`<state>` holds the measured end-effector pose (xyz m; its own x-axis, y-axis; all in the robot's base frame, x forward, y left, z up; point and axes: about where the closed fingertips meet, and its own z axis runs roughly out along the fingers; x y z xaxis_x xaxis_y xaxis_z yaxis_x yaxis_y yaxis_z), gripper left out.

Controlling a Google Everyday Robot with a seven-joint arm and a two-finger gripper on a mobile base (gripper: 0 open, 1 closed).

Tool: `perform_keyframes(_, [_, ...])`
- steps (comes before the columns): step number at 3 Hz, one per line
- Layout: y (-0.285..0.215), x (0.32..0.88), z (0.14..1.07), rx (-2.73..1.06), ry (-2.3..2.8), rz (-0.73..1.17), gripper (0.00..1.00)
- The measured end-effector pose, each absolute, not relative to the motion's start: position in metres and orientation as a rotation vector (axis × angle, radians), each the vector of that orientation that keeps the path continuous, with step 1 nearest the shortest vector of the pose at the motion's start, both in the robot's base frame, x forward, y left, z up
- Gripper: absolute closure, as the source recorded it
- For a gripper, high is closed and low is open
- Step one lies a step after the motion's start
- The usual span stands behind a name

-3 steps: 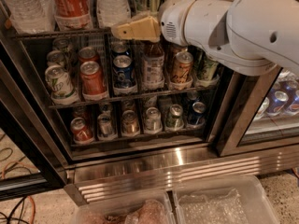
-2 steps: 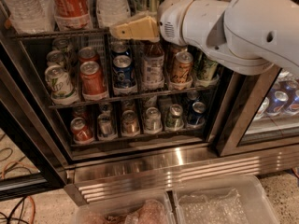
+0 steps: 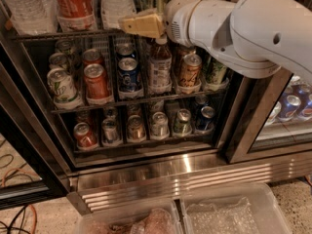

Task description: Pick green can from top shelf of fridge

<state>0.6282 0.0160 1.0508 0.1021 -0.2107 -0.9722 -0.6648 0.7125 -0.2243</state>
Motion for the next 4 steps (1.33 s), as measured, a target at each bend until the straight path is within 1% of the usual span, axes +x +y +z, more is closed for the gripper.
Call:
perform_keyframes(1, [0.012, 0.632, 1.051, -0.742, 1.47, 0.379, 0.32])
perform_keyframes(2, [0.005, 0.635, 1.051, -0.715, 1.479, 0.364, 0.41])
perform_keyframes(4, [-0.017, 0.646, 1.053, -0.618, 1.501, 0.324, 0.4])
